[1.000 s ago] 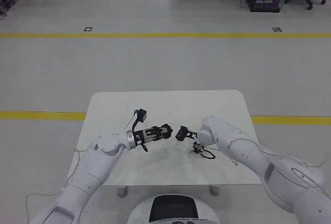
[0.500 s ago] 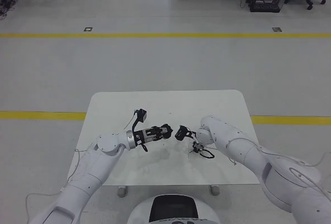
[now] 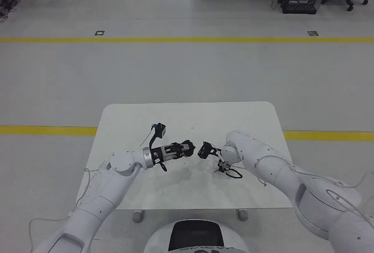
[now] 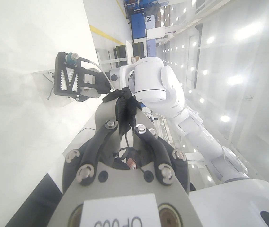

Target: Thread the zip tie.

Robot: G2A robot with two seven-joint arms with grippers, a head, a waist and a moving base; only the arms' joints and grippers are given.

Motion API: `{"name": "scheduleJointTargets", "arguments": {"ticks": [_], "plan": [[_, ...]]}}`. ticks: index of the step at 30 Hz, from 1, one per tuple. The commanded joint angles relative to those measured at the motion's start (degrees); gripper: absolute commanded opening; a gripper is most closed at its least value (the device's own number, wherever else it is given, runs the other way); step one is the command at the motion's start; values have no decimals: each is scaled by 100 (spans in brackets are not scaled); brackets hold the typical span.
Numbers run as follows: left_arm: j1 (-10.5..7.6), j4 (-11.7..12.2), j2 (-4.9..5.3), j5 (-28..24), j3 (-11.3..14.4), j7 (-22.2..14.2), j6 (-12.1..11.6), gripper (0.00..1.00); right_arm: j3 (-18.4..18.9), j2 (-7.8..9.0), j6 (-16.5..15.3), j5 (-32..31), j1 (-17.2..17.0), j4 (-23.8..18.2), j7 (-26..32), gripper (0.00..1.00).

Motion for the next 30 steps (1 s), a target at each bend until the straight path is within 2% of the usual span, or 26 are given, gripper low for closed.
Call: {"name": "scheduleJointTargets", "arguments": {"ticks": [1,6,11,15,30], "plan": [[0,0,0,0,0,0,0,0,0,-13,0,16,5,14,34,20],[0,0,0,0,0,0,0,0,0,-44,0,24,10,38,88,15],[0,0,0,0,0,0,0,0,0,-68,0,14,18,52,71,15],[0,0,0,0,0,0,0,0,0,-67,0,-68,6,33,-119,19],[0,0,0,0,0,0,0,0,0,82,0,-238,-129,-110,-710,19]]}}
